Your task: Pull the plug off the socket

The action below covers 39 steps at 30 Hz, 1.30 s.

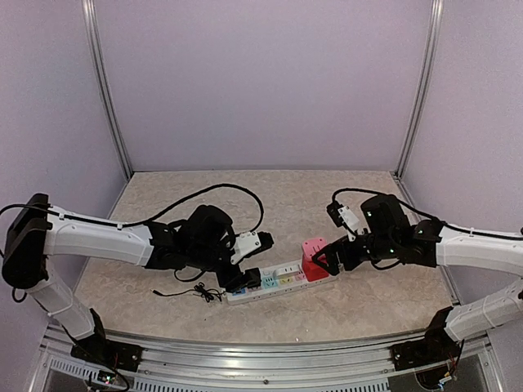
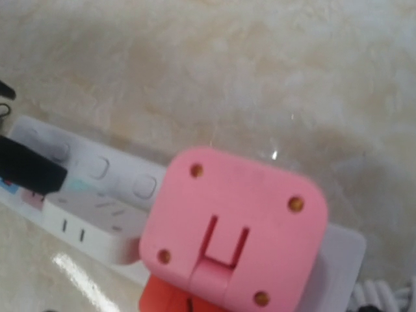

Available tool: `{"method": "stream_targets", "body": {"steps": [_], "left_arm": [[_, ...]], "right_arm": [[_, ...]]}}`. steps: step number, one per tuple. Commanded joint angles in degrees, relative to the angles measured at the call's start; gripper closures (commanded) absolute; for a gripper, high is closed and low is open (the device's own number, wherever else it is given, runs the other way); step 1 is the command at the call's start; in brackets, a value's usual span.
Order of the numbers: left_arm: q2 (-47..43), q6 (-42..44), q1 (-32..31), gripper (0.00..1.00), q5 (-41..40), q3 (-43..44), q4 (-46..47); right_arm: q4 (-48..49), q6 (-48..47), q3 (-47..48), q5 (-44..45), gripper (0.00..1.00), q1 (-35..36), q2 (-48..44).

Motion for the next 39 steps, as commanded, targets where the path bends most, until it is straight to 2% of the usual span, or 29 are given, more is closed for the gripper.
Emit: {"method": "stream_targets", "body": {"steps": [1,7,19,35,39], "left_arm": [[1.4,0.4,-0.7,0.24,-0.7,1.9,-0.2],[1.9,0.3,-0.8,0.27,-0.4,2.3,-0.4],[4.6,-0.8,-0.8,0.32,-0.3,4.3,-1.2],[6.3,-5.2,0.7,0.33,-0.3,5.8,-3.9],[7.6,-7.2,0.8,0.35,-1.1,7.0,-5.4]], "right_arm": [[-0.2,4.4,-0.9,5.5,0.00,3.3,1.9],[0.1,5.7,-0.9,11.9,0.00,5.9,4.9],[2.5,7.9,-0.6,16.0,0.04,8.6,10.6],[7.4,6.7,0.0,20.1,0.32,8.7,15.2],[9.0,5.7,0.5,19.5,0.35,8.3,16.5]]}}
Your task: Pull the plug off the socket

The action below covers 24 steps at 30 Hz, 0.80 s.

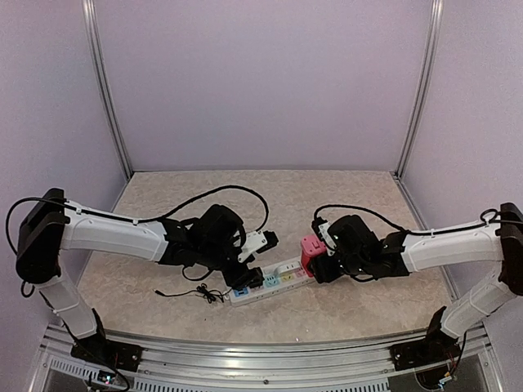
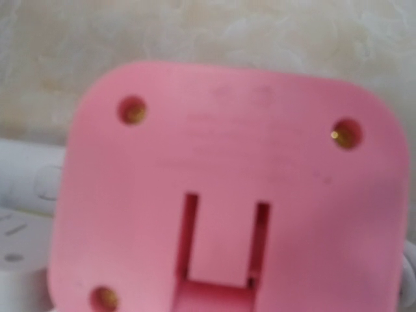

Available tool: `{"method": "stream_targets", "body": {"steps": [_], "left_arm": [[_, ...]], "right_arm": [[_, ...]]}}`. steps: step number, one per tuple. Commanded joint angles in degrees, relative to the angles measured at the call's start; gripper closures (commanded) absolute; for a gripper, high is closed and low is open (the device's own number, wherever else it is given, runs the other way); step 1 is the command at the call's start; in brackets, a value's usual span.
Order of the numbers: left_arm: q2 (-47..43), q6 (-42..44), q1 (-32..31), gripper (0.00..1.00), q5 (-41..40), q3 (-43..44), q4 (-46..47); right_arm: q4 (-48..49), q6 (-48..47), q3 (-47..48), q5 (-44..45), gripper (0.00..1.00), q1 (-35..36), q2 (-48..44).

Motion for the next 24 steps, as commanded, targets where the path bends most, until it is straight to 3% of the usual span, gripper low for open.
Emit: {"method": "stream_targets", "body": {"steps": [1,9,16,24], "left_arm": [[2.5,-3.0,0.2,0.35,-0.9,2.8,-3.3],[3.9,-5.6,0.3,0.48,-0.7,4.4,-6.1],[4.8,-6.6,0.3,0.67,0.8,5.4,-6.6],[3.4,-6.0,0.8,0.73,1.7,6.7,-6.3]], "right_arm": [[2.3,-1.2,0.9,0.9,0.37,-0.2,2.3],[4.5,-1.7,-0.5,0.0,0.49,-0.7,3.6],[5.5,-2.4,-1.0,-1.6,0.56,-1.2,3.8],[5.5,-3.4,-1.5,-2.5,0.72,-1.3,4.1]]}}
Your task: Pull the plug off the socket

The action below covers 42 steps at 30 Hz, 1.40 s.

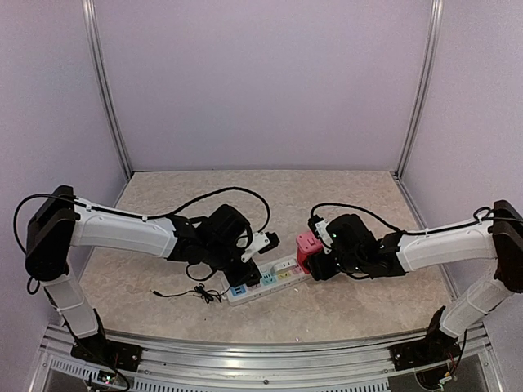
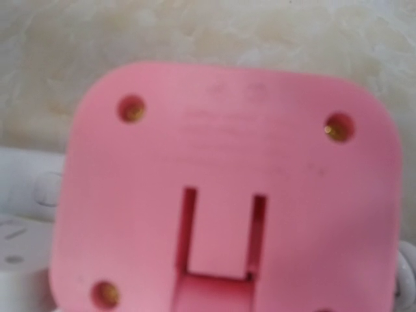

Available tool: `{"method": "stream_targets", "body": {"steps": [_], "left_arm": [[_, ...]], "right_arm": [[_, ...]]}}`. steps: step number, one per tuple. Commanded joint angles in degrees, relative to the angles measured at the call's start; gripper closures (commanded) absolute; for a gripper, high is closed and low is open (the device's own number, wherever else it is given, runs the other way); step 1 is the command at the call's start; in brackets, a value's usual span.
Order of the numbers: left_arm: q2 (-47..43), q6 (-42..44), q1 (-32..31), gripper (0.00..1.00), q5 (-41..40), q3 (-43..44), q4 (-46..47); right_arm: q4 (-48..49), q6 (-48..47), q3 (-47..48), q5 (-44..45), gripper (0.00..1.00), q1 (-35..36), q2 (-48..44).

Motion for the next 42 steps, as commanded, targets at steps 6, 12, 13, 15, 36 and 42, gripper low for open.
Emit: {"method": "stream_targets", "body": {"steps": [6,12,13,15,36,42], "left_arm": [[-2.1,1.4,0.8,0.76,0.8,2.7,0.8],[-2.8,2.0,0.1,0.78,-1.1,2.9,1.5],[-3.0,1.4,0.7,0.78,0.2,3.0,1.7],[-3.6,-0.6,2.3,0.78,3.6,3.3,1.7],[-0.3,0.3,2.6,0.80,3.3,9.5,-6.9],[0.8,2.4,0.4,0.80,1.3,9.3,-6.8]], "right_arm": [[-0.2,-1.1,-1.3,-2.1,0.95,-0.6,1.7],[-1.3,-1.3,-0.4,-2.2,1.00,-0.6,3.1],[-1.5,-1.3,-0.3,-2.2,1.00,-0.6,3.3],[-1.5,-1.4,-0.1,-2.3,1.00,-0.6,3.7],[-3.0,-1.8,2.2,-1.8,1.00,-0.6,5.6],[-3.2,-1.8,2.4,-1.7,1.00,-0.6,5.6]]}}
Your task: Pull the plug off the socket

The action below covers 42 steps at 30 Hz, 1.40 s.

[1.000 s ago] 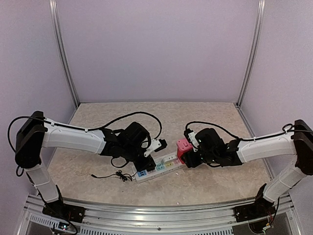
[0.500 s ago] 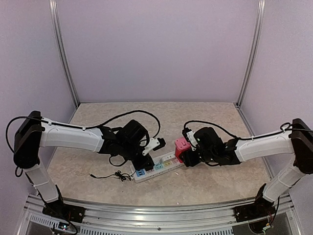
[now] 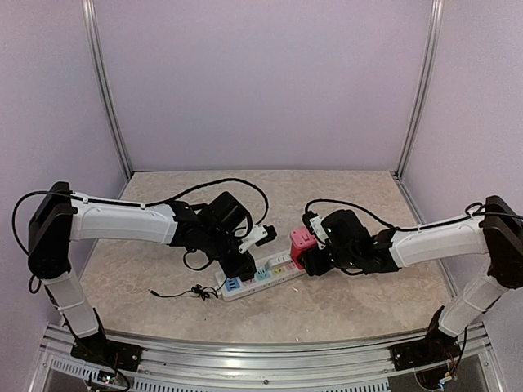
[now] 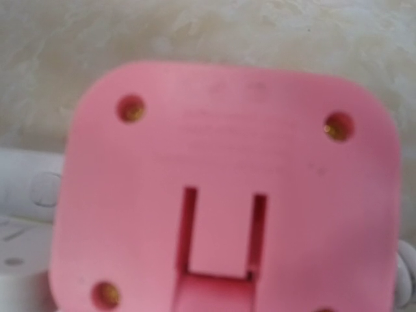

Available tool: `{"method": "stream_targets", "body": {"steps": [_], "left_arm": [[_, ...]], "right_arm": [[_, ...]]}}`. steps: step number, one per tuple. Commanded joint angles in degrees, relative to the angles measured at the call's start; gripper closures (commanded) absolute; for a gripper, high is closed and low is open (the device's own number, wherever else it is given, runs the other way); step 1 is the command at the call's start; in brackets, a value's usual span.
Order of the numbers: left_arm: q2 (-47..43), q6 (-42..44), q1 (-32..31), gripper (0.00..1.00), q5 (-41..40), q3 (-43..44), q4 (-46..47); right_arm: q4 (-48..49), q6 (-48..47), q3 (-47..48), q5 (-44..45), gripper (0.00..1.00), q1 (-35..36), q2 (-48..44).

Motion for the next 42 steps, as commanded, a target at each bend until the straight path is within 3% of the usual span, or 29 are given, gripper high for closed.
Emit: {"method": "stream_targets", "body": {"steps": [1,10,17,23,30,36,42], "left_arm": [[0.7,2.2,-3.1,0.80,-2.1,2.9,3.6],[-0.2,3.1,-3.5,0.82,-6.6,4.2,2.7],[-1.9,0.1,-0.7,0.80,2.1,3.1,4.3],[0.1,2.7,-3.2,0.80,-3.8,4.2,1.8],[-5.2,0.7,0.6,0.79,6.2,0.1,5.2],[-2.4,3.1,-3.1,0.80,-3.3,2.6,1.4],[-5.1,0.0,1.1,0.79,1.8,0.4,3.3]], "right_arm": [[-5.6,-0.8,-0.3,-0.2,1.00,-0.1,2.3],[-5.8,-0.8,0.0,-0.1,1.00,-0.1,2.8],[-5.7,-0.9,0.1,0.0,1.00,-0.1,2.8],[-5.6,-0.9,0.1,-0.1,1.00,-0.1,2.8],[-5.8,-0.8,0.0,0.1,1.00,-0.1,2.5],[-5.5,-0.7,0.1,0.0,1.00,-0.1,2.9],[-5.9,-0.7,0.0,0.2,1.00,-0.1,2.4]]}}
